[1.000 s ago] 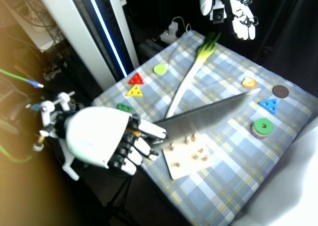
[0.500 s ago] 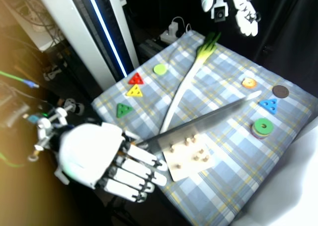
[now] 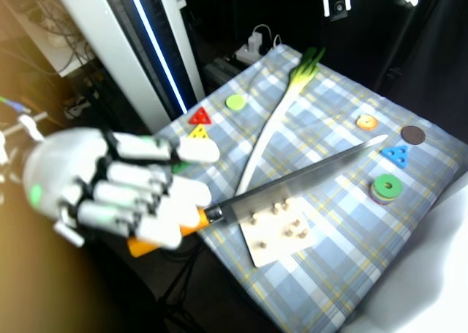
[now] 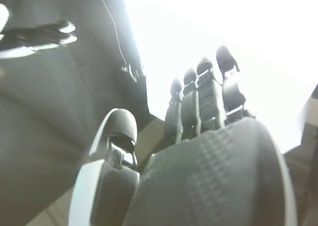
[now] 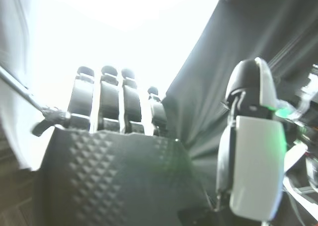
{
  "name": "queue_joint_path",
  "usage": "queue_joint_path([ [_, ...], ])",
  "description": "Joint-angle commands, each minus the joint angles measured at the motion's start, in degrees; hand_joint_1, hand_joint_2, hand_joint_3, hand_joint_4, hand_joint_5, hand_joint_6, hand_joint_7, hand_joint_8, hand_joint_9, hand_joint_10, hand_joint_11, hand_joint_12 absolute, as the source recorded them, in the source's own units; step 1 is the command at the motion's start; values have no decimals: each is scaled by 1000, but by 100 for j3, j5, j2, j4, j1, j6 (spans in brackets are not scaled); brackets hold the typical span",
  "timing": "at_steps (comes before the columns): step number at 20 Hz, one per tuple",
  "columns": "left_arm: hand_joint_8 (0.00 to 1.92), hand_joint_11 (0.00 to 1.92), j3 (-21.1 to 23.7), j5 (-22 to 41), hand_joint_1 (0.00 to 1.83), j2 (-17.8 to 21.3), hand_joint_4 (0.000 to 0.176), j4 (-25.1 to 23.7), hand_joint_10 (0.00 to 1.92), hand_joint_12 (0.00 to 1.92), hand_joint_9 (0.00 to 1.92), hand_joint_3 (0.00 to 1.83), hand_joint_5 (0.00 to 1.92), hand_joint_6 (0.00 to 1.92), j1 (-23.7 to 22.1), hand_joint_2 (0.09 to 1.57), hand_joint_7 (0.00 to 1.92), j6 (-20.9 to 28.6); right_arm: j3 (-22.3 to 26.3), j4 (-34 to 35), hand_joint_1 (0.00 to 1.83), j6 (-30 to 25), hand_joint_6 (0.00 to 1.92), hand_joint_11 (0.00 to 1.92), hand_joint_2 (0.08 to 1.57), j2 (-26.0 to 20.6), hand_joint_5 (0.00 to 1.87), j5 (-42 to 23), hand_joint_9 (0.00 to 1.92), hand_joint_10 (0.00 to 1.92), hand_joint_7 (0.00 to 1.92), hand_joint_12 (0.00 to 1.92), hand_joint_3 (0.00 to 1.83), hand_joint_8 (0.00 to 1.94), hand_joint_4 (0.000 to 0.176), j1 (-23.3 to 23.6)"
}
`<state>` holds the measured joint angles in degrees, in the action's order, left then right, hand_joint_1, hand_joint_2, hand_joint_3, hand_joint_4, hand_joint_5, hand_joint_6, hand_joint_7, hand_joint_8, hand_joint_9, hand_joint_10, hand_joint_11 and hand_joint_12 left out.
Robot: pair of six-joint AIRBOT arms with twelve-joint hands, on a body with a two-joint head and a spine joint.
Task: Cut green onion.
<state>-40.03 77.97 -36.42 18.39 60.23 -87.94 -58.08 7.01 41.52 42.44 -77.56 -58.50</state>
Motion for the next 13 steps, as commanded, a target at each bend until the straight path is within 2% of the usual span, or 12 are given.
queue_joint_path([
  [1,15,0,6,899,385,20,0,-162,13,410,308,0,254,6,-25,1467,321,165,42,199,774,6,7,63,926,-52,57,-1045,214,12,220,32,0,7,131,-95],
  [2,7,0,-22,990,351,15,0,-221,6,454,302,0,257,3,-13,1460,324,404,119,199,778,6,15,95,908,-60,83,-1191,227,14,231,46,0,9,111,-253],
  [4,2,0,-249,1448,341,-57,0,-344,5,663,303,0,248,3,147,1444,301,1637,273,176,708,6,3,150,920,-162,64,-1447,238,14,228,73,0,5,96,-599],
  [5,2,0,-347,1702,339,-100,0,-356,4,735,307,0,244,2,273,1431,295,2036,344,177,694,6,0,142,935,-217,58,-1617,221,5,230,71,5,5,100,-720],
  [6,8,0,-369,1865,461,-114,0,-356,8,702,265,0,230,2,337,1378,243,2180,387,182,651,7,0,162,934,-243,57,-1743,236,10,259,81,4,15,82,-760],
  [8,0,0,-373,2078,644,-151,0,-317,0,456,122,0,149,0,479,1261,113,2242,412,176,649,25,1,217,958,-226,102,-1861,273,7,270,129,0,4,80,-760],
  [9,0,0,-412,2065,693,-195,0,-296,0,373,89,0,125,0,499,1237,76,2348,412,164,646,47,3,226,981,-174,114,-1899,283,7,278,141,7,4,74,-760],
  [10,2,0,-459,2051,709,-231,0,-296,0,256,50,0,101,0,499,1212,37,2498,412,160,618,49,0,188,1016,-149,105,-1926,286,3,283,273,6,3,54,-760],
  [11,0,0,-570,2037,723,-298,0,-319,0,80,9,0,68,0,499,1207,7,2820,413,157,603,49,0,186,1023,-111,74,-2003,287,2,279,304,6,1,45,-760],
  [12,0,0,-668,2057,822,-346,0,-327,0,15,1,0,18,1,499,1194,1,3095,418,157,691,49,0,148,1025,-100,38,-2081,264,0,269,294,3,0,30,-760],
  [13,0,0,-738,2099,839,-385,0,-327,0,2,0,0,8,1,499,1183,0,3305,422,157,745,49,0,137,1016,-99,28,-2167,265,2,275,291,0,3,9,-760],
])
